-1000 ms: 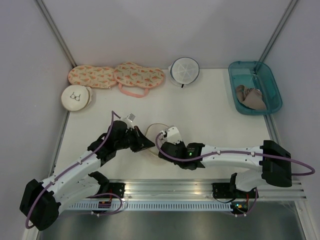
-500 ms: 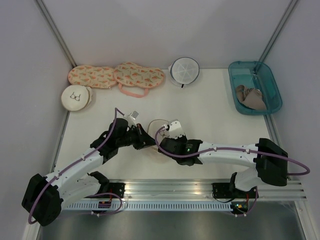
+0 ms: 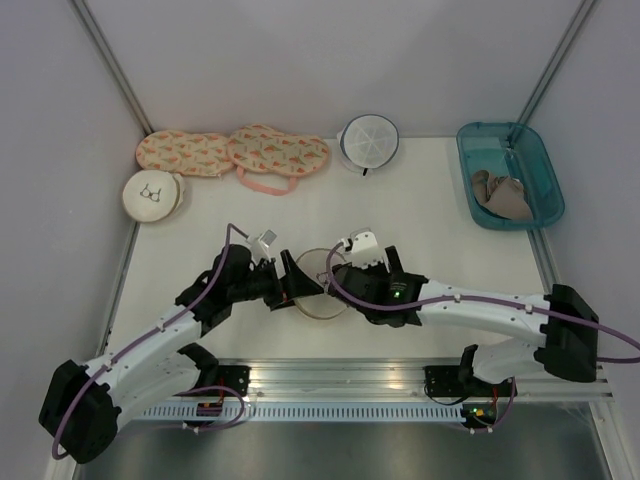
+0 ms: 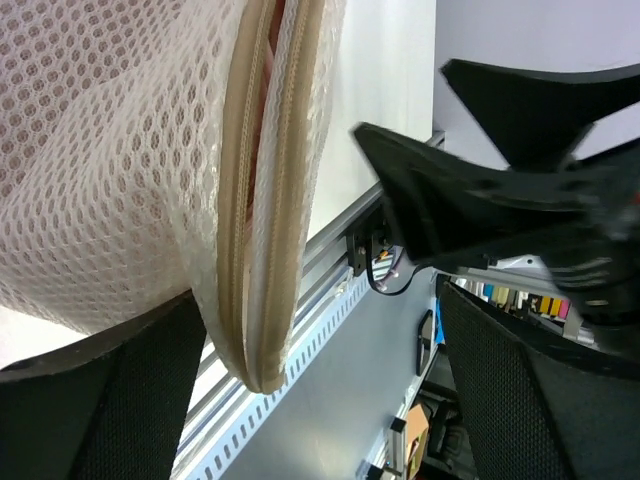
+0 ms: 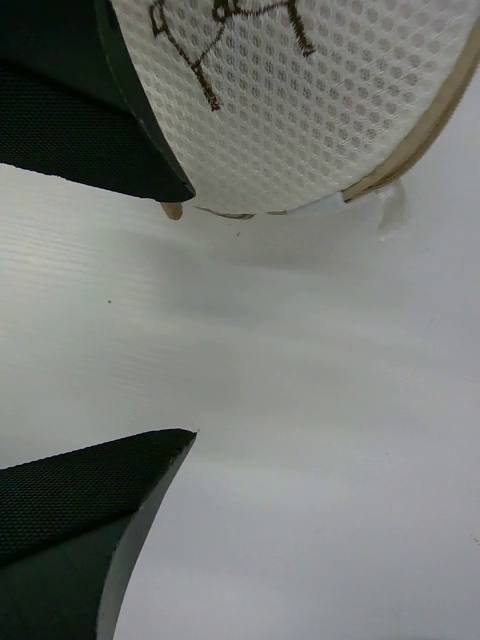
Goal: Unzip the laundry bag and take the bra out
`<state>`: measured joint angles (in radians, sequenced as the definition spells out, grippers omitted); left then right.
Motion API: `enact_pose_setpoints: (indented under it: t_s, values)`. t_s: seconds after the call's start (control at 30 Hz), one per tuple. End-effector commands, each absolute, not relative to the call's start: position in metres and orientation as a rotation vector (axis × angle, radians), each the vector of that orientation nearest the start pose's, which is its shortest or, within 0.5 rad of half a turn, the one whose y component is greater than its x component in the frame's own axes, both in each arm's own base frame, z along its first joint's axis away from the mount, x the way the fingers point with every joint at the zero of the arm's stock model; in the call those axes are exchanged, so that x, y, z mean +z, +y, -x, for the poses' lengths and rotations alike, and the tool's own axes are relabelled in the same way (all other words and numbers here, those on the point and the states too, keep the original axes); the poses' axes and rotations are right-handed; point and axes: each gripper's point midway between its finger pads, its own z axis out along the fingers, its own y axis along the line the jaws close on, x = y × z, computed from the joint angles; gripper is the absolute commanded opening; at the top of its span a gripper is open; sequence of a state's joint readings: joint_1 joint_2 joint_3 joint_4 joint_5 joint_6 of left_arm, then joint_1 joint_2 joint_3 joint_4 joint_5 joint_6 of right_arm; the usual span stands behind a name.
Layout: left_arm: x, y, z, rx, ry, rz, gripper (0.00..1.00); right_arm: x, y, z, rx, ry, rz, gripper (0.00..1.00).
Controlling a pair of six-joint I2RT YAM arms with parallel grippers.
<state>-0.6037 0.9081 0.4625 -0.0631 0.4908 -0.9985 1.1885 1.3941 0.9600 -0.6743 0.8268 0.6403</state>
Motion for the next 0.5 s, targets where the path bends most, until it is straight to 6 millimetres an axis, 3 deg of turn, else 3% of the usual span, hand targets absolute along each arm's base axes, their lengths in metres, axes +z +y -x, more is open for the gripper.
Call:
enact_pose_setpoints:
  t_s: [0.0, 0.27, 0.3, 0.47]
  values:
    - [0.148, -0.245, -0.163, -1.387, 2.336, 0.138, 0.99, 0.163, 0.233, -0.204, 0.012, 2.155, 0.352, 0.98]
    - [0.152, -0.213, -0.169, -1.274, 2.193, 0.329, 1.0, 0.195, 0.285, -0.178, 0.358, 2.099, 0.467, 0.98]
    - [0.163, -0.209, -0.168, -1.292, 2.13, 0.338, 1.0, 0.194, 0.292, -0.174, 0.383, 2.097, 0.489, 0.98]
    - [0.173, -0.183, -0.168, -1.249, 2.017, 0.477, 0.99, 0.204, 0.329, -0.16, 0.495, 2.063, 0.55, 0.98]
